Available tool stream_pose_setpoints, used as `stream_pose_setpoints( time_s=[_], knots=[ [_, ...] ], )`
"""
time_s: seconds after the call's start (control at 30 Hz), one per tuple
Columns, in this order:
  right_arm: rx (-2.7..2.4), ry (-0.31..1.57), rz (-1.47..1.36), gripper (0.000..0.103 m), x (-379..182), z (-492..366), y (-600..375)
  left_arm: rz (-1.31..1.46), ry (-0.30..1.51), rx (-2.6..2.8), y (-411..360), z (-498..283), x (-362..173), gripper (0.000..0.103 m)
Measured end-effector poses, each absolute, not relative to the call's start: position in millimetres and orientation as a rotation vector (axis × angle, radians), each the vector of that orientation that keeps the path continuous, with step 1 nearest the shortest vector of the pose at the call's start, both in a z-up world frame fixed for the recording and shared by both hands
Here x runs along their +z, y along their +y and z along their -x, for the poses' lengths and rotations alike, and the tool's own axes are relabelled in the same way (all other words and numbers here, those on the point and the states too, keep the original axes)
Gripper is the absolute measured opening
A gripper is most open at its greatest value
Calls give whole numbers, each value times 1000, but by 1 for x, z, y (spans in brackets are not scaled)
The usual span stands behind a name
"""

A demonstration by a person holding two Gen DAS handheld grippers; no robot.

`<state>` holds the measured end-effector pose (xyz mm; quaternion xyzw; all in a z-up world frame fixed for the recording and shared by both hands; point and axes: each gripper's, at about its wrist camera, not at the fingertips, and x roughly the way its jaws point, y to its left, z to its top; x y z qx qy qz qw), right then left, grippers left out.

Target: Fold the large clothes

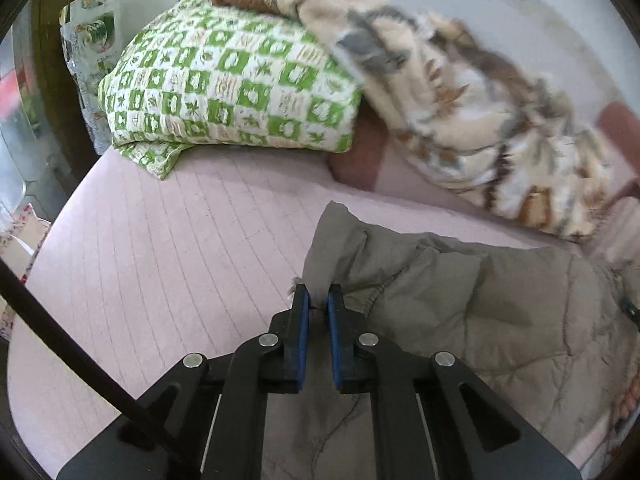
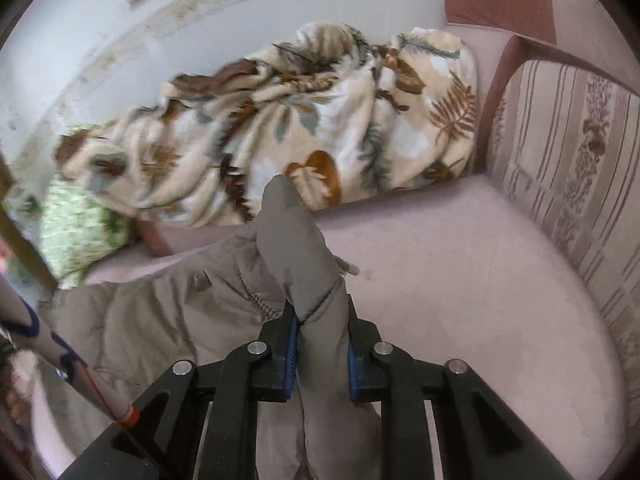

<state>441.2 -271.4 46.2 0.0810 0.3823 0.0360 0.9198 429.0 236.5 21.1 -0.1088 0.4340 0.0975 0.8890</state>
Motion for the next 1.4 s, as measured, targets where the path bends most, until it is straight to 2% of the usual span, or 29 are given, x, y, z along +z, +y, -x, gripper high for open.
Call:
stream_pose_setpoints(
  time_s=[0.23, 0.3, 0.37, 0.43, 0.53, 0.6, 0.73, 0.83, 0.9, 0.93, 1.0, 1.17, 1.27, 1.4],
  knots=[
    [-44, 937, -188, 21, -53, -507, -268, 242, 1027, 302, 243, -493, -67, 9],
    [-51, 959, -197, 28, -76, -517, -270, 252, 1063, 333, 250, -504, -91, 9],
    [-50, 975, -214, 38, -93, -523, -273, 314, 1105, 361, 265, -512, -115, 9],
    [-40, 991, -259, 42, -108, -529, -279, 409, 1116, 358, 280, -513, -131, 9],
    [-36, 1003, -409, 61, -129, -533, -302, 454, 1083, 347, 289, -511, -131, 9],
    [-22, 999, -483, 63, -135, -532, -312, 446, 1083, 342, 289, -508, -127, 14],
    [-48, 1009, -443, 67, -122, -530, -308, 399, 1001, 371, 291, -481, -85, 19],
    [-90, 944, -358, 67, -86, -519, -303, 274, 906, 387, 277, -446, -36, 30],
    [-96, 899, -306, 68, -59, -511, -299, 197, 836, 410, 266, -418, -5, 49],
    [-90, 867, -274, 68, -37, -501, -294, 166, 793, 429, 260, -398, 12, 53],
    [-73, 830, -246, 68, -7, -484, -285, 147, 722, 455, 249, -353, 37, 70],
    [41, 769, -169, 68, 46, -445, -230, 158, 539, 528, 218, -244, 63, 90],
    [139, 776, -88, 65, 57, -427, -173, 204, 485, 529, 205, -197, 55, 90],
    [229, 812, -5, 62, 46, -418, -98, 258, 494, 456, 203, -175, 35, 90]
  ],
)
